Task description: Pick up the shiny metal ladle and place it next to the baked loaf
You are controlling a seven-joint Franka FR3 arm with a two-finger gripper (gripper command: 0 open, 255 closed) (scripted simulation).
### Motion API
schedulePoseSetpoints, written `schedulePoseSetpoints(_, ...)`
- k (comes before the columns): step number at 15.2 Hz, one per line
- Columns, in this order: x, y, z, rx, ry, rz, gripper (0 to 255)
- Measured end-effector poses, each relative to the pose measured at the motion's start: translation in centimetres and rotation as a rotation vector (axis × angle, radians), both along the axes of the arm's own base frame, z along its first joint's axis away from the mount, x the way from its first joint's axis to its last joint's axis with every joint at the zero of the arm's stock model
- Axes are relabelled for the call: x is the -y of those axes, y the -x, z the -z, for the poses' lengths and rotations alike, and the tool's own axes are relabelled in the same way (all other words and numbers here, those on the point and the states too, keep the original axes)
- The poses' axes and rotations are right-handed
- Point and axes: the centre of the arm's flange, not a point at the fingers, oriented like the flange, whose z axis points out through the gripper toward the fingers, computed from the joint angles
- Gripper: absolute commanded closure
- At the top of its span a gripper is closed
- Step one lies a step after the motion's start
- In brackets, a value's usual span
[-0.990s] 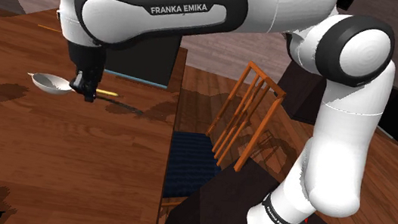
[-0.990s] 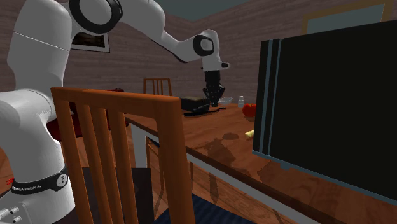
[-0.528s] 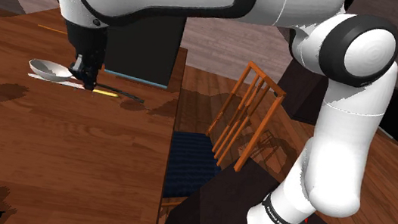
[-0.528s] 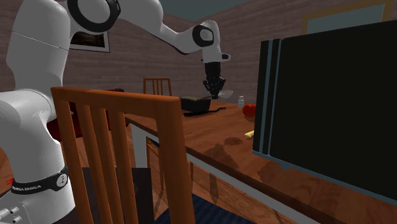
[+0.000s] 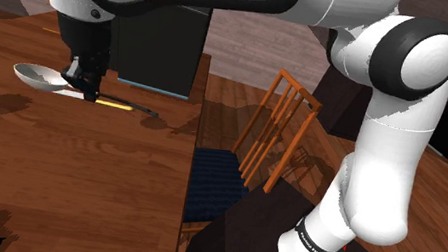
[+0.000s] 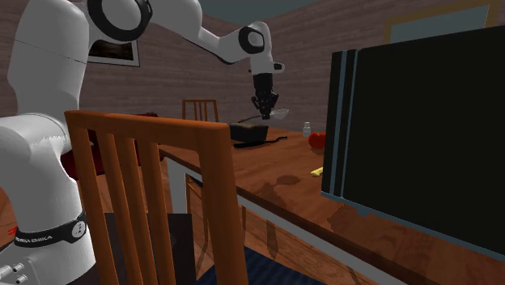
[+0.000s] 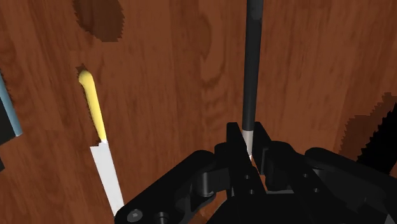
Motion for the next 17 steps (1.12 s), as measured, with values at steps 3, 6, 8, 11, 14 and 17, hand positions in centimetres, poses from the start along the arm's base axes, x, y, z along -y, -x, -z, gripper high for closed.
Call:
schedulePoseSetpoints(3,-3.1,2.5,0.1,0.000,0.000,0.000,255)
schedulePoseSetpoints(6,-5.6,5.2,0.0,0.000,0.000,-0.001,255)
schedulePoseSetpoints(8,-7.5,6.9,-0.1,0.000,0.000,0.000,255)
schedulePoseSetpoints(11,-10.5,9.7,0.0,0.000,0.000,0.000,255)
schedulePoseSetpoints(14,-13.4,12.4,0.0,0.000,0.000,-0.001,255)
schedulePoseSetpoints(17,-16.2,15.0,0.1,0.000,0.000,0.000,255)
